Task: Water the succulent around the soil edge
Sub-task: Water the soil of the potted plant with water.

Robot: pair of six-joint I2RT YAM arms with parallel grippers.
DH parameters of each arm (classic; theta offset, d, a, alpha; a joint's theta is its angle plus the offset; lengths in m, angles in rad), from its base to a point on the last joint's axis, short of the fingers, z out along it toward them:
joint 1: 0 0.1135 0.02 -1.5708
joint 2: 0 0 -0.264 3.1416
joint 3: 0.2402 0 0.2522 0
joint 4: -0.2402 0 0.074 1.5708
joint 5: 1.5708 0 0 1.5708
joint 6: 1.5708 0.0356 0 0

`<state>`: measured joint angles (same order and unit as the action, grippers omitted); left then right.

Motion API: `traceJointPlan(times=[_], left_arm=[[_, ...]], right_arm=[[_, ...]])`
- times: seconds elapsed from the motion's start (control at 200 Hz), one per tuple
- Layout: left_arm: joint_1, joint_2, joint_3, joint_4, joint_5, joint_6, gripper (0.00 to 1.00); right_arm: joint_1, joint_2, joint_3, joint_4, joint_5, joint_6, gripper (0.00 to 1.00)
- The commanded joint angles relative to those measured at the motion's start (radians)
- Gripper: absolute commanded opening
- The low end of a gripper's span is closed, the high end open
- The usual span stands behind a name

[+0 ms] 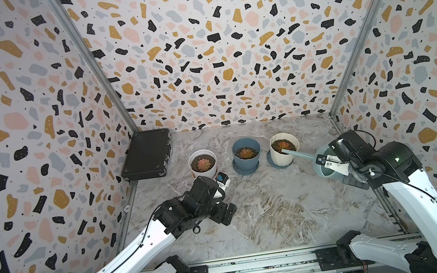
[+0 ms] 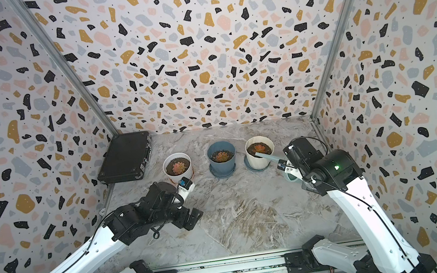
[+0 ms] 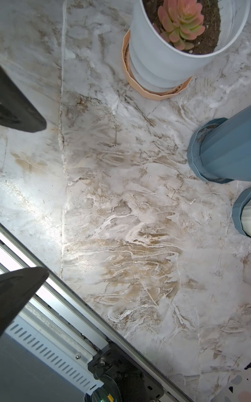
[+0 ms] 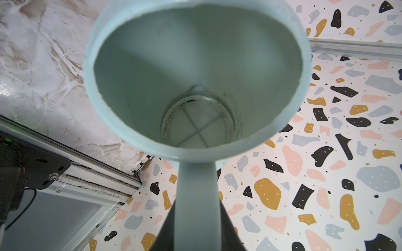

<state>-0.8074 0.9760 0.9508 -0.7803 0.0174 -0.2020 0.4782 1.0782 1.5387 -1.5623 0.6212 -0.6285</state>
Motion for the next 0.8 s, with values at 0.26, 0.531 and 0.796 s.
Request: traceJointPlan(times=[0.26, 0.531, 0.796], left_arm=[[-0.004, -0.009, -0.012, 0.015, -0.009, 0.006, 0.99], [-0.004, -0.007, -0.012, 0.015, -0.012, 0.007, 0.99], [-0.004, -0.013, -0.015, 0.014, -0.013, 0.009, 0.99]], right_arm=[[0.005, -0.057, -0.033, -0.021, 0.055, 0.034, 0.0], [0.005, -0.066, -0.031, -0.023, 0.085, 0.044, 0.0], [0.005, -0.078, -0.043, -0.035, 0.111, 0.05, 0.0]])
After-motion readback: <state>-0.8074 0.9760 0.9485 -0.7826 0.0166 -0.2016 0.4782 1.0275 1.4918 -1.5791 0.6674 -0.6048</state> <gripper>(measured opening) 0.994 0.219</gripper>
